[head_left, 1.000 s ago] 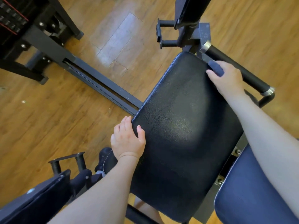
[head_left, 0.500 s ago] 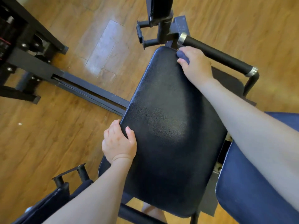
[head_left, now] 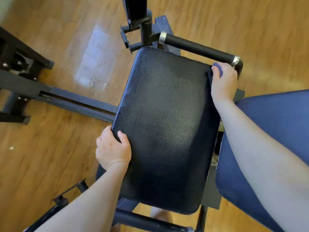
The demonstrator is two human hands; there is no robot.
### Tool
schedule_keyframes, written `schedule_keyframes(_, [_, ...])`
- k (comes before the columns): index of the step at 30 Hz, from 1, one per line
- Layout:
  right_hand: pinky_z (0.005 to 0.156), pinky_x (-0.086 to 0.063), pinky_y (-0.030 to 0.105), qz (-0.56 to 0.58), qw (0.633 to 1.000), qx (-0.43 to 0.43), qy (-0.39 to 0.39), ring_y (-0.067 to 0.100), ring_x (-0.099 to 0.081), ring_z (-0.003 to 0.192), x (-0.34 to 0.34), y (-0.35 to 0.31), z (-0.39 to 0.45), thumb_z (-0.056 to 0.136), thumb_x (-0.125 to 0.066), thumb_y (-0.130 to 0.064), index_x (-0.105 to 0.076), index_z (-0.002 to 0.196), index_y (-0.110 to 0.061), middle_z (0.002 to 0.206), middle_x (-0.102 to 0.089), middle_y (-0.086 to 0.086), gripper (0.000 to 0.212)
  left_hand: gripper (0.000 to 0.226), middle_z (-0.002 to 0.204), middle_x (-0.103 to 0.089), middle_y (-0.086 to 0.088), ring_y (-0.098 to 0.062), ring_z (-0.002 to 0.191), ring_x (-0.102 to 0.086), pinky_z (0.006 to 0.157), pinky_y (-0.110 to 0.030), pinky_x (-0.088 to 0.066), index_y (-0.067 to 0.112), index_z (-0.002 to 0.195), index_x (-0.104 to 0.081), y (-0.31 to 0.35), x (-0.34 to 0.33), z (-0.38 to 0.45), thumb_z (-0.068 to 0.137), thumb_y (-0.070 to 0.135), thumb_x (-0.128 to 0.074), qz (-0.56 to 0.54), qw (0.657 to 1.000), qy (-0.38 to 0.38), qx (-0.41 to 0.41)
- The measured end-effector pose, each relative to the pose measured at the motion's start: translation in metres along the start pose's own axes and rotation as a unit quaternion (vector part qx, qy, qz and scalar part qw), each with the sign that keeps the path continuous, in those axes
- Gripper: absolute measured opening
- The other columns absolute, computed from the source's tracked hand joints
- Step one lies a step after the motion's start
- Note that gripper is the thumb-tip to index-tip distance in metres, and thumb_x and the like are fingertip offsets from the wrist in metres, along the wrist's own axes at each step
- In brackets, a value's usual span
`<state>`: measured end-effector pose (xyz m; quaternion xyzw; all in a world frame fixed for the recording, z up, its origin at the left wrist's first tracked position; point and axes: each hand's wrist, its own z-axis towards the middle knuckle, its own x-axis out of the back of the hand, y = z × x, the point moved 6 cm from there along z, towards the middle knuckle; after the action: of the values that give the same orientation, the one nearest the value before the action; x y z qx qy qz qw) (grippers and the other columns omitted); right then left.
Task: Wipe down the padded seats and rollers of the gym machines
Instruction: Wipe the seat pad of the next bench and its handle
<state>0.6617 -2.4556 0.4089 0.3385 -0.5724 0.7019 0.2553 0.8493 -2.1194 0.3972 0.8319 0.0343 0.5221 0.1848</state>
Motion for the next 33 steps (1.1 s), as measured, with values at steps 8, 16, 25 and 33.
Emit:
schedule_keyframes(8, [0.093, -0.041, 0.036, 0.014, 0.995, -0.088, 0.047, 0.024, -0.051, 0.105, 0.006, 0.013, -0.035, 0.081, -0.040, -0.056, -0.057, 0.108, -0.002, 0.109, -0.055, 0.006, 0.063, 0.040, 0.120, -0.057, -0.012, -0.031, 0.110, -0.052, 0.090, -0.044, -0.042, 0.017, 0.129, -0.048, -0.002, -0.002, 0.001, 0.095, 0.036, -0.042, -0.004, 1.000, -0.005, -0.001])
schedule_keyframes(16, [0.110, -0.028, 0.037, -0.096, 0.990, -0.099, 0.026, 0.028, -0.038, 0.129, 0.009, 0.005, -0.115, 0.088, -0.058, -0.035, -0.045, 0.132, -0.002, 0.142, -0.041, 0.014, 0.056, 0.043, 0.125, -0.055, -0.013, -0.031, 0.119, -0.046, 0.094, -0.046, -0.037, 0.011, 0.131, -0.047, -0.006, -0.006, 0.005, 0.095, 0.035, -0.039, -0.004, 1.000, -0.013, -0.019])
schedule_keyframes(25, [0.111, -0.021, 0.033, -0.133, 0.987, -0.090, 0.000, 0.028, -0.036, 0.134, 0.015, -0.006, -0.222, 0.087, -0.054, -0.040, -0.045, 0.135, -0.006, 0.143, -0.042, 0.011, 0.060, 0.044, 0.129, -0.053, -0.010, -0.029, 0.119, -0.046, 0.093, -0.047, -0.039, 0.012, 0.131, -0.046, -0.007, -0.006, 0.006, 0.096, 0.037, -0.038, 0.002, 0.999, -0.022, -0.036])
schedule_keyframes(33, [0.113, -0.017, 0.037, -0.176, 0.982, -0.065, 0.004, 0.031, -0.027, 0.138, -0.002, -0.025, -0.159, 0.095, -0.044, -0.015, -0.045, 0.134, -0.001, 0.147, -0.035, 0.015, 0.041, 0.045, 0.132, -0.052, -0.007, -0.027, 0.119, -0.045, 0.093, -0.045, -0.040, 0.012, 0.133, -0.044, -0.009, -0.008, 0.008, 0.096, 0.037, -0.035, 0.004, 0.998, -0.018, -0.066])
